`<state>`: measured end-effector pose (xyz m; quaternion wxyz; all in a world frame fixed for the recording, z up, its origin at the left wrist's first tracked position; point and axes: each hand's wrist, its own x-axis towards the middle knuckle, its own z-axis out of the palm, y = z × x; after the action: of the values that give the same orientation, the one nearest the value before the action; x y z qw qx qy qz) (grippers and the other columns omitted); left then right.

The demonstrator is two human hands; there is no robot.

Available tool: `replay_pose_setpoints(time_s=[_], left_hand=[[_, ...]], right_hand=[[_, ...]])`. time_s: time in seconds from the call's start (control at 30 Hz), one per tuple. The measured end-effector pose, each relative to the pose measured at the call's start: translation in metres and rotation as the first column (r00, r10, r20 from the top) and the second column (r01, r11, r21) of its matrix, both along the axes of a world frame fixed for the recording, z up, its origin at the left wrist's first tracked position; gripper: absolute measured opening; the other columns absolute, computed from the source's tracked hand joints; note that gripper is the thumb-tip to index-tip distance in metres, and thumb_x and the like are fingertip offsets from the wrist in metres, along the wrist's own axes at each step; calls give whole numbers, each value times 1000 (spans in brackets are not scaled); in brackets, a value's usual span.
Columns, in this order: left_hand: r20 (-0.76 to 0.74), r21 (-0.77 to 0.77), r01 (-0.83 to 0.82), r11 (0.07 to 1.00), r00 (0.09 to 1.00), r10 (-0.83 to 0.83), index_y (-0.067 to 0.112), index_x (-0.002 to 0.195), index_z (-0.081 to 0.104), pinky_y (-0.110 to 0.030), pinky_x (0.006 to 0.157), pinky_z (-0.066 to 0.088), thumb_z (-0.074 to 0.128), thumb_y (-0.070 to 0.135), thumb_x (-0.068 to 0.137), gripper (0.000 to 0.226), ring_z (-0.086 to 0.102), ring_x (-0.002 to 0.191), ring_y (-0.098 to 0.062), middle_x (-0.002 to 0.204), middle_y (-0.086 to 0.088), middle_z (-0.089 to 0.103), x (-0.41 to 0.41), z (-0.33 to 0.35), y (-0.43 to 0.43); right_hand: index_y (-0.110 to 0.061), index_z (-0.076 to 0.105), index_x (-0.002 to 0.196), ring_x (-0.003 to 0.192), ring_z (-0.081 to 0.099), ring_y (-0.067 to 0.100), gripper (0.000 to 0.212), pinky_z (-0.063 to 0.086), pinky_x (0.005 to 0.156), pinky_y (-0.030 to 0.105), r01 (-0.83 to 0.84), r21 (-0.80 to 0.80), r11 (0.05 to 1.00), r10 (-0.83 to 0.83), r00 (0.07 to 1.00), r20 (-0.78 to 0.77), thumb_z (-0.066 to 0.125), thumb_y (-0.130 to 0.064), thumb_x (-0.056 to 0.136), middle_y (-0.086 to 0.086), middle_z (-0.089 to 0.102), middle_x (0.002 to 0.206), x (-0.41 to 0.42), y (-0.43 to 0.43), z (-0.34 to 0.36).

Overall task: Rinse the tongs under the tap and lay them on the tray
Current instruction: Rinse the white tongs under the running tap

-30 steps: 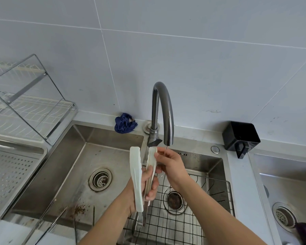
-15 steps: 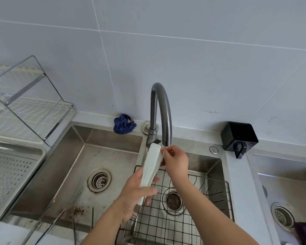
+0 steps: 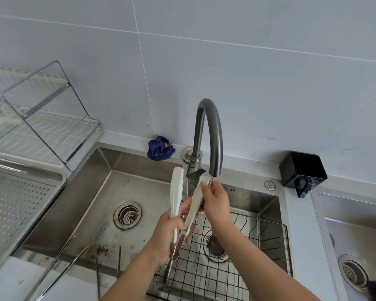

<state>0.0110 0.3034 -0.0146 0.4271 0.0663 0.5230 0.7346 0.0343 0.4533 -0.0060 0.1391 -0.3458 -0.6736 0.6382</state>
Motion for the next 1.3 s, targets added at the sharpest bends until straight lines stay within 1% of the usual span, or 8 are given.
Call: replay_pose_setpoints(time_s=[0.1,0.2,0.27,0.5,0.67,0.87,1.07,1.3], left_hand=[[-93,-101,-37,994,995,27,18,126,68,-36,54,49,59,13,55,72,65,76,-25,111,-31,63,7,-2,7],[-64,-143,-111,983,993,102,14,125,68,-37,56,49,61,21,51,74,63,74,-24,95,-22,68,5,-2,14],[-67,-118,-165,979,985,158,23,126,70,-37,58,51,54,15,60,68,64,76,-25,96,-19,72,-4,1,17],[26,-63,-203,977,978,205,16,111,77,-39,60,56,58,19,77,39,72,90,-40,103,-23,74,-16,9,34],[-21,-97,-229,969,973,228,14,99,77,-37,59,52,53,25,78,34,67,85,-29,104,-20,75,-14,10,44],[70,-123,-206,971,974,215,11,114,71,-33,49,47,60,30,86,36,65,72,-30,95,-21,73,-9,4,37],[216,-111,-183,977,955,203,11,115,72,-25,36,38,69,15,91,24,59,57,-24,85,-22,67,-1,-8,24],[-189,-328,-268,906,958,215,40,107,74,-28,41,44,73,10,89,35,60,55,-18,72,8,68,6,-12,17]], right_hand=[[-15,60,83,58,62,14,30,51,55,34,122,184,975,-133,990,48,49,-32,106,0,65,67,-7,0,2],[-14,59,96,64,67,19,9,52,55,32,29,-82,996,-27,999,21,53,-8,96,4,71,78,0,-19,-4],[-19,61,104,68,69,18,25,51,54,29,-171,-231,958,159,985,-67,59,-3,85,3,74,84,11,-31,-11],[-7,68,106,76,73,26,10,56,56,29,-91,-333,939,19,977,-213,63,-9,98,10,79,97,3,10,-1],[-13,64,114,88,73,28,45,55,61,31,-236,-338,911,158,958,-240,63,10,75,13,76,106,20,0,-15],[-8,70,110,96,74,35,18,61,80,40,-212,-317,924,180,975,-130,69,-17,94,19,75,104,28,15,-22],[-1,62,114,79,67,27,23,54,64,34,-115,-521,846,26,984,-175,63,-19,100,14,69,93,14,11,-21],[-15,62,100,65,64,20,11,58,67,40,78,-360,930,-112,991,-74,56,-23,103,2,69,81,-13,-8,-13]])
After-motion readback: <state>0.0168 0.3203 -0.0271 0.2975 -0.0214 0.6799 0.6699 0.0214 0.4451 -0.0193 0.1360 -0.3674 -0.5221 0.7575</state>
